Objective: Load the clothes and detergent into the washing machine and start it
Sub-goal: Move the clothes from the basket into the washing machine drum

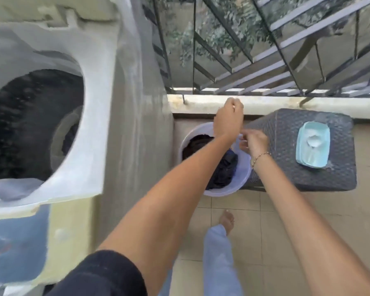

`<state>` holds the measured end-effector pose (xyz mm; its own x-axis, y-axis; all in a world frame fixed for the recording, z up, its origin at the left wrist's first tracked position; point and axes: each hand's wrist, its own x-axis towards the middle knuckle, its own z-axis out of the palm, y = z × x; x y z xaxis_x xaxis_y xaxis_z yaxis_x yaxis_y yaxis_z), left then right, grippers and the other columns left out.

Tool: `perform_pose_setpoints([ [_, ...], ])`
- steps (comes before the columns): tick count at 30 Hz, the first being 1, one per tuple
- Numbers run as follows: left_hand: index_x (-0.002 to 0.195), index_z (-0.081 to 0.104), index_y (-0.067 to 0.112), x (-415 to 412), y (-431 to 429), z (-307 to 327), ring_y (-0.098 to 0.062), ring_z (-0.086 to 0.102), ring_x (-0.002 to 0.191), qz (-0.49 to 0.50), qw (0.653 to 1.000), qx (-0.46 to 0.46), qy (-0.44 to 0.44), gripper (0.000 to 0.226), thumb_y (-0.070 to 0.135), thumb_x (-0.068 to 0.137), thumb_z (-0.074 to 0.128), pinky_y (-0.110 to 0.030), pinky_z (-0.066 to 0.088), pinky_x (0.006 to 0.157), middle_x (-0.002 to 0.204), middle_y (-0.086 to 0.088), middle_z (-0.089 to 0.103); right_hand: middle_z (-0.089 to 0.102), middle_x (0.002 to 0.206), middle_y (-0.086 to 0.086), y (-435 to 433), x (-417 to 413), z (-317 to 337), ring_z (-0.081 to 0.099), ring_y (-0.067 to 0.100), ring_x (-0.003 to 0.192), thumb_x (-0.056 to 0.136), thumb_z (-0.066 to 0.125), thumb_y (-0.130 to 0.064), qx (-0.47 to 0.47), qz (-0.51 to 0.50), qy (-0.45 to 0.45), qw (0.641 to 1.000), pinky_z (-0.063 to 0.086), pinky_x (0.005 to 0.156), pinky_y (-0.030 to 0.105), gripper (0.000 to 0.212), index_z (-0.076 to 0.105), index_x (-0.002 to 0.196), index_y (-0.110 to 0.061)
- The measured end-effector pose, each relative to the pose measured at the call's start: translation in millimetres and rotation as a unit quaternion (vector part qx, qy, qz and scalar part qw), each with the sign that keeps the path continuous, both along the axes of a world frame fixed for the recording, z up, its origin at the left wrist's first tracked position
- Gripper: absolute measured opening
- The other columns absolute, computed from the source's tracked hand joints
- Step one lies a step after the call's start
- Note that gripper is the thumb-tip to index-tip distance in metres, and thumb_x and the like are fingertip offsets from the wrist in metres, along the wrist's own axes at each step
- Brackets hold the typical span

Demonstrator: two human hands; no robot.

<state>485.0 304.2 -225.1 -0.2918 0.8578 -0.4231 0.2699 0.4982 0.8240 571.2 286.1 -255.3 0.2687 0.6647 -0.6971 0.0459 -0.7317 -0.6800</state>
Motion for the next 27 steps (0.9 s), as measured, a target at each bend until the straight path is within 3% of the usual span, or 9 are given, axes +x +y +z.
perform_pose_setpoints([
  [5, 0.095, 0.047, 0.007, -19, -23, -127, -0.039, 0.061, 0.094, -0.068, 0.990, -0.096, 0.078, 0.023, 0.026, 0.100, 0.035, -0.044, 0.048, 0.076, 0.101, -0.027, 0.062, 0.049, 0.031, -0.006, -21, 30, -112, 0.041, 0.004, 0.023, 0.090, 0.053, -0.006, -0.079, 0.009, 0.014, 0.997, 0.036, 0.030, 0.012, 0.025, 0.053, 0.066, -0.012],
  [9, 0.104, 0.047, 0.009, -44, -42, -207, -0.036, 0.057, 0.099, -0.157, 0.964, -0.179, 0.121, 0.017, 0.024, 0.095, 0.048, -0.043, 0.048, 0.084, 0.103, -0.016, 0.057, 0.054, 0.056, 0.004, -39, 40, -178, 0.045, 0.003, 0.025, 0.089, 0.053, -0.008, -0.127, 0.043, 0.010, 0.991, 0.042, 0.034, 0.012, 0.022, 0.055, 0.069, -0.016],
  [13, 0.143, 0.032, 0.009, -65, -56, -260, -0.036, 0.037, 0.131, -0.240, 0.921, -0.235, 0.200, 0.060, 0.024, 0.089, 0.057, -0.046, 0.039, 0.106, 0.144, -0.018, 0.036, 0.053, 0.063, 0.005, -51, 41, -215, 0.047, 0.001, 0.027, 0.090, 0.050, -0.009, -0.157, 0.077, 0.016, 0.985, 0.044, 0.036, 0.012, 0.021, 0.056, 0.071, -0.015],
  [18, 0.152, -0.002, 0.019, -74, -73, -294, -0.036, 0.005, 0.147, -0.295, 0.890, -0.258, 0.234, 0.098, 0.026, 0.084, 0.068, -0.046, 0.018, 0.118, 0.158, -0.019, 0.002, 0.056, 0.065, 0.004, -55, 38, -240, 0.053, 0.012, 0.048, 0.090, 0.054, -0.013, -0.182, 0.118, 0.025, 0.976, 0.048, 0.044, 0.018, 0.018, 0.057, 0.073, -0.016],
  [20, 0.151, -0.011, 0.019, -74, -77, -301, -0.038, 0.017, 0.143, -0.312, 0.873, -0.260, 0.271, 0.107, 0.026, 0.081, 0.071, -0.047, 0.024, 0.116, 0.155, -0.020, 0.014, 0.056, 0.067, 0.003, -56, 36, -248, 0.052, 0.014, 0.053, 0.090, 0.054, -0.013, -0.192, 0.125, 0.028, 0.973, 0.049, 0.050, 0.020, 0.017, 0.057, 0.074, -0.016],
  [22, 0.152, 0.002, 0.014, -73, -79, -306, -0.036, 0.045, 0.123, -0.321, 0.858, -0.252, 0.312, 0.094, 0.021, 0.083, 0.066, -0.044, 0.034, 0.107, 0.134, -0.019, 0.045, 0.056, 0.069, 0.004, -56, 32, -250, 0.052, 0.014, 0.057, 0.091, 0.054, -0.012, -0.199, 0.119, 0.038, 0.972, 0.052, 0.058, 0.023, 0.015, 0.058, 0.076, -0.014],
  [23, 0.147, 0.022, 0.012, -72, -79, -307, -0.035, 0.053, 0.112, -0.313, 0.864, -0.253, 0.302, 0.073, 0.019, 0.085, 0.061, -0.041, 0.037, 0.102, 0.121, -0.018, 0.054, 0.056, 0.072, 0.003, -56, 30, -250, 0.053, 0.015, 0.061, 0.091, 0.054, -0.013, -0.200, 0.115, 0.047, 0.972, 0.053, 0.064, 0.025, 0.013, 0.058, 0.078, -0.013],
  [25, 0.099, 0.055, 0.008, -68, -72, -300, -0.031, 0.056, 0.086, -0.221, 0.918, -0.270, 0.187, 0.014, 0.015, 0.086, 0.052, -0.033, 0.043, 0.078, 0.092, -0.014, 0.060, 0.057, 0.085, 0.001, -56, 25, -249, 0.056, 0.015, 0.077, 0.093, 0.054, -0.023, -0.201, 0.121, 0.059, 0.970, 0.053, 0.078, 0.029, 0.010, 0.058, 0.092, -0.013],
  [27, 0.063, 0.040, 0.008, -63, -62, -290, -0.023, 0.041, 0.062, -0.114, 0.941, -0.313, 0.058, 0.020, 0.003, 0.082, 0.043, -0.027, 0.031, 0.055, 0.066, -0.008, 0.044, 0.054, 0.110, -0.004, -57, 25, -250, 0.051, 0.016, 0.104, 0.092, 0.053, -0.041, -0.216, 0.127, 0.074, 0.965, 0.049, 0.092, 0.038, 0.027, 0.053, 0.110, -0.021],
])
